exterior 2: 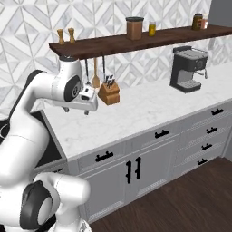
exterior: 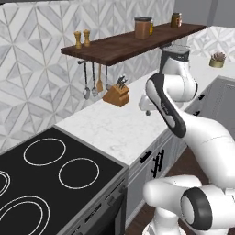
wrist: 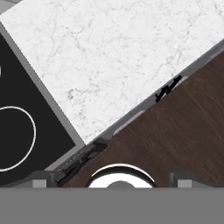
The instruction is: Take a straw from the drawer in front and place it inside the glass cup on the dining counter.
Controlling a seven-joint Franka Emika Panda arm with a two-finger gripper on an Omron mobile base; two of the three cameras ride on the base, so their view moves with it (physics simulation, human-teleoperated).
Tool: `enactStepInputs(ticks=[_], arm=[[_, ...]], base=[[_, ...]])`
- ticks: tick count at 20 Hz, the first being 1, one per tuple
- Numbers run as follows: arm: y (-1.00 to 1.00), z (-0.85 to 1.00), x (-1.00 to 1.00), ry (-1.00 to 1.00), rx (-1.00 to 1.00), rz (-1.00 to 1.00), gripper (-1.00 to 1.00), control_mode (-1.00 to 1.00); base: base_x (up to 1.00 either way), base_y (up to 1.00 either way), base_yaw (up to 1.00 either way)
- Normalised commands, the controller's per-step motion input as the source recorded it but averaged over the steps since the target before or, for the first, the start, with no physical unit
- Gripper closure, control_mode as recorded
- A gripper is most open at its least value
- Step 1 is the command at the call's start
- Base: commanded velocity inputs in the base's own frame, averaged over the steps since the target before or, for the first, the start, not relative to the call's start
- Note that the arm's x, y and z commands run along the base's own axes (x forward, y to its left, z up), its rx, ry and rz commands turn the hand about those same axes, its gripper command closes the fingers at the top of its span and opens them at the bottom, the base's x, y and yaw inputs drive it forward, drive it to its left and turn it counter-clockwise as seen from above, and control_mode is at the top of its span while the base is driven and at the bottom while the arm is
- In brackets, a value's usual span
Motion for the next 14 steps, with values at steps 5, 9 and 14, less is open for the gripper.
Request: enactStepInputs(ticks=[5,9,14], arm=[[-0.70,-0.99,-0.01,-0.11,0.25,0.00,-1.00,-1.00],[-0.99,-1.00,-0.14,0.03,0.42,-0.05,-1.00,-1.00],[-0.63,-0.93,-0.23,0.17,0.37,-0.03,-1.00,-1.00]], base=[[0.00,0.00,0.00],[0.00,0.00,0.00],[0.00,0.00,0.00]])
